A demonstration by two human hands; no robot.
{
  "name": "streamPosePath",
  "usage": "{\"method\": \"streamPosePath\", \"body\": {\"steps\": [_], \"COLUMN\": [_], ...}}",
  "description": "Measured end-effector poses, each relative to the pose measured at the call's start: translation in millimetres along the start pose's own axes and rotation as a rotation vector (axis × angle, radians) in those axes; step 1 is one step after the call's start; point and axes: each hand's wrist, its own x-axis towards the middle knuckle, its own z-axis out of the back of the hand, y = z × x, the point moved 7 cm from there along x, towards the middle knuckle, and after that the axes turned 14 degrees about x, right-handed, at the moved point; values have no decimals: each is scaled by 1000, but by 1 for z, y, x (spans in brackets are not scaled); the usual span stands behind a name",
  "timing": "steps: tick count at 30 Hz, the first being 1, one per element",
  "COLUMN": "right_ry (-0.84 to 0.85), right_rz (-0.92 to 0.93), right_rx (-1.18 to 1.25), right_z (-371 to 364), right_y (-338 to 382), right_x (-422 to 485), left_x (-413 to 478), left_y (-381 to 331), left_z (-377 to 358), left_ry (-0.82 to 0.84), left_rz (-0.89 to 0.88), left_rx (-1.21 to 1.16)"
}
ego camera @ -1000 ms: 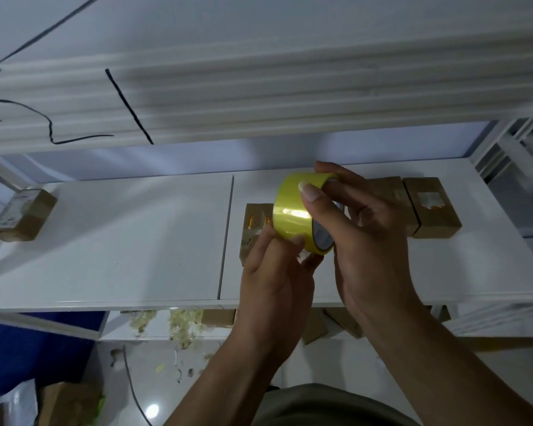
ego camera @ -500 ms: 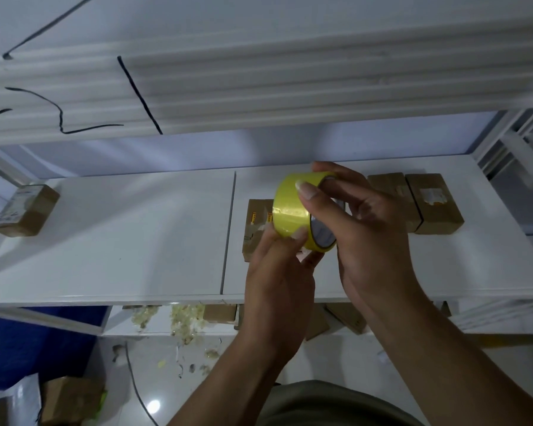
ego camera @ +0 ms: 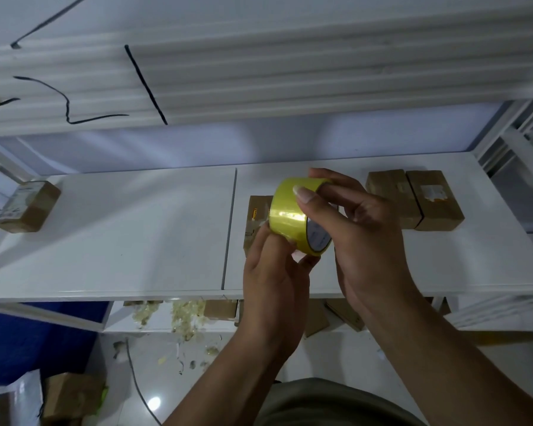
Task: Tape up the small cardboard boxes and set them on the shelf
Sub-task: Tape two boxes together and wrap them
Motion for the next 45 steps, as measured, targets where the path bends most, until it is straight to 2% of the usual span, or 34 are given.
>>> {"method": "streamPosePath", "body": {"steps": [4, 8, 12, 15, 18, 20, 22, 24, 27, 31, 34, 37, 39, 40, 42, 44, 45], "right_ry": [36, 9, 5, -5, -54, -89, -98, -84, 0, -4, -34, -13, 47, 129, 433, 742, 817], "right_rz": [65, 1, -51, -84, -132, -216, -247, -257, -292, -340, -381, -491, -509, -483, -400, -383, -367], "right_rx": [-97, -23, 6, 23, 55, 103, 92, 42, -54, -93, -75, -84, -150, -216, -411, -623, -694], "right_z": [-4, 1, 3, 4, 10, 17, 23, 28, 25, 28, 28, 30, 30, 29, 25, 28, 33], "right_y": [5, 1, -2, -5, -7, -13, -17, -23, -32, -41, -45, -57, -61, -62, -64, -74, -80], "right_x": [-2, 4, 5, 4, 7, 11, 15, 17, 16, 16, 12, 7, 7, 7, 4, -4, -6], "left_x": [-4, -7, -4, -2, -5, -10, -15, -13, -8, -4, -4, -3, -1, 3, 18, 29, 30], "left_y": [3, 1, 7, 12, 0, -20, -35, -38, -34, -29, -22, -9, -5, -6, -6, 9, 17], "left_z": [2, -3, 2, 7, 14, 25, 24, 21, 21, 26, 23, 13, 14, 21, 45, 63, 67], "left_ry": [-16, 120, 42, 29, -44, -159, -147, -112, -105, -111, -120, -131, -143, -168, -217, -186, -158], "left_rz": [-32, -7, 45, -9, -196, -478, -815, -1006, -1074, -1097, -1148, -1135, -1053, -956, -639, -345, -255], "left_rx": [50, -8, 68, 129, 288, 583, 919, 1099, 1124, 1069, 1163, 1323, 1340, 1277, 1031, 836, 803]}}
